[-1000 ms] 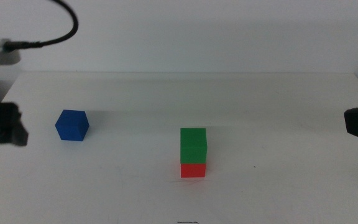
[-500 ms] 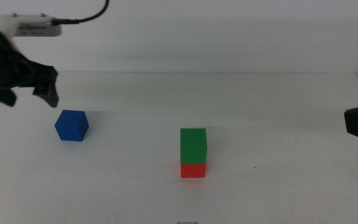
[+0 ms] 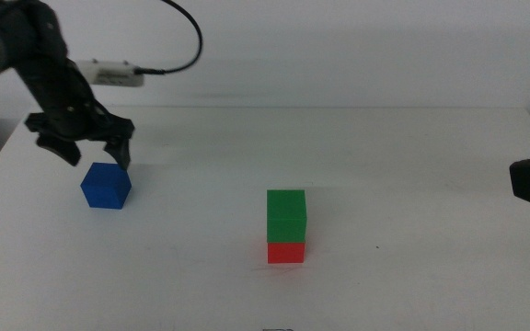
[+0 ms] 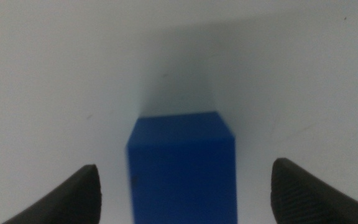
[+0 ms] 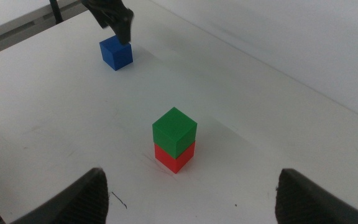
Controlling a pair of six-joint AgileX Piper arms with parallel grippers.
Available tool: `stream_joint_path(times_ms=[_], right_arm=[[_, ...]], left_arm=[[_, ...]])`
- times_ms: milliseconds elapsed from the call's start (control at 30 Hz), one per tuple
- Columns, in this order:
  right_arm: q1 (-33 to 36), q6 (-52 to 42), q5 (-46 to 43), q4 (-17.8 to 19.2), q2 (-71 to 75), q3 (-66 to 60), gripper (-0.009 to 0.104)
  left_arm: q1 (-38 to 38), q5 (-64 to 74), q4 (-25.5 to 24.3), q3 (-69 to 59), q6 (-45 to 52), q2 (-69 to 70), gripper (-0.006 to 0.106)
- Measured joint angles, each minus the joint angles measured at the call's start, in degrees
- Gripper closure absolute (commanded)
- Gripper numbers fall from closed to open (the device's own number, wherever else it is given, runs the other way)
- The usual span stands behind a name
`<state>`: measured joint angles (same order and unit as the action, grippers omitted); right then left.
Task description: Stack red cubes first, then green, then blue cubes in a specific spot.
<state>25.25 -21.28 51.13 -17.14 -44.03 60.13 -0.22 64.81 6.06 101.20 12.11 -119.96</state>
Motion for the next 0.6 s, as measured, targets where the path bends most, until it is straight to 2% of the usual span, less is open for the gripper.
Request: stream_joint_path(times_ms=[300,400,500,600], right_arm=[[0.0,0.0,0.0,0.1,0.0,0.0,0.001],[0.0,0.0,0.0,0.1,0.0,0.0,0.001],[0.0,0.0,0.0,0.1,0.0,0.0,0.001],[0.0,0.0,0.0,0.1,0.0,0.0,0.001]], left_arm=[[-1.3,-0.4,-1.8,1.6,0.0,-5.5,0.007],[-1.3,-0.4,-1.7,1.6,0.0,-6.5,0.012],[-1.3,-0.3,-1.3,1.6,0.0,-7.0,0.026],[-1.2,0.0,-1.3,1.6,0.0,-7.1,0.050]])
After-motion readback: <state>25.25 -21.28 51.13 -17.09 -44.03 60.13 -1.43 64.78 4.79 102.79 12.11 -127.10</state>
